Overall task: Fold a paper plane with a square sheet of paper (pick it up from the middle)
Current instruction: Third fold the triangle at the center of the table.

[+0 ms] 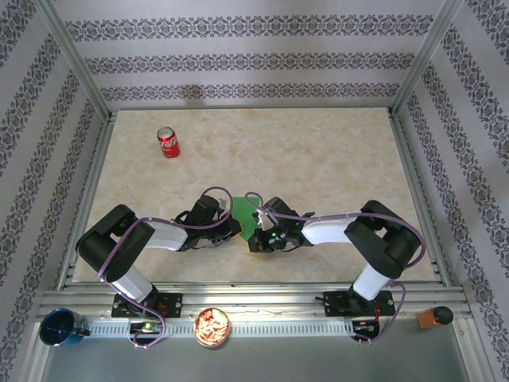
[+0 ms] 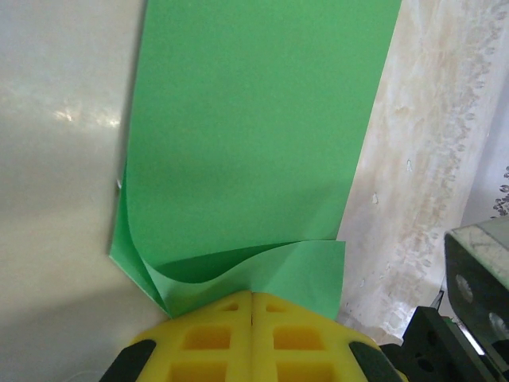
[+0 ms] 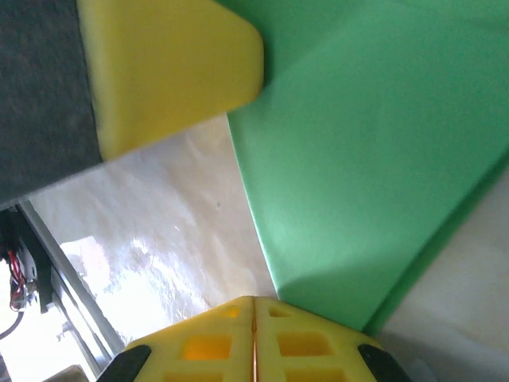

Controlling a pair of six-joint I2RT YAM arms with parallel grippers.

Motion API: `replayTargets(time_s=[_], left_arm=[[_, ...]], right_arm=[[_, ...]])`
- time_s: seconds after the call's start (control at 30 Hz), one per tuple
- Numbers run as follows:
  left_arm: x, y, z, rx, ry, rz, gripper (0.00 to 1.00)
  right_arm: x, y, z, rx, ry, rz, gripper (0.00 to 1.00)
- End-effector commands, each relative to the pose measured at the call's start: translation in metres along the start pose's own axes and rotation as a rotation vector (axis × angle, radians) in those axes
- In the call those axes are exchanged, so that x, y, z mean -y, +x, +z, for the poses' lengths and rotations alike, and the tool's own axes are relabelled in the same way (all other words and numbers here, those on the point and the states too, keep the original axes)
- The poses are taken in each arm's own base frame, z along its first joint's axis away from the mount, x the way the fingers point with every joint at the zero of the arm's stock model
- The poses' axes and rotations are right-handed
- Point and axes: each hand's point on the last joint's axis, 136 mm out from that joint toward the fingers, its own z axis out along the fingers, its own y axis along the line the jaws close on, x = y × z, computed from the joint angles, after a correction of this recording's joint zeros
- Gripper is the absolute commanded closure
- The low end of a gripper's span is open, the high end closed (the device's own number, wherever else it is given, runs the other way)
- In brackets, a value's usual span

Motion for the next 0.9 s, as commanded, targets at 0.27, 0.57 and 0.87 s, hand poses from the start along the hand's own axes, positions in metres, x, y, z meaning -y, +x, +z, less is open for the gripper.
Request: replayTargets(time_s=[0.27, 0.57, 0.87], left_arm=[[-0.025, 0.009, 0.005, -0.012, -0.065, -0.028, 1.00], [-0.023, 0.009, 0.004, -0.012, -0.065, -0.015, 1.00], [-0.021, 0.008, 0.004, -0.015, -0.060, -0.012, 1.00]], right_arm=[[-0.027, 0.007, -0.041, 0.022, -0.136, 0.070, 0.88], [-0.031, -0.030, -0.026, 0.010, -0.072, 0.124, 0.91], [-0.020, -0.039, -0.005, -0.026, -0.023, 0.170, 0.91]])
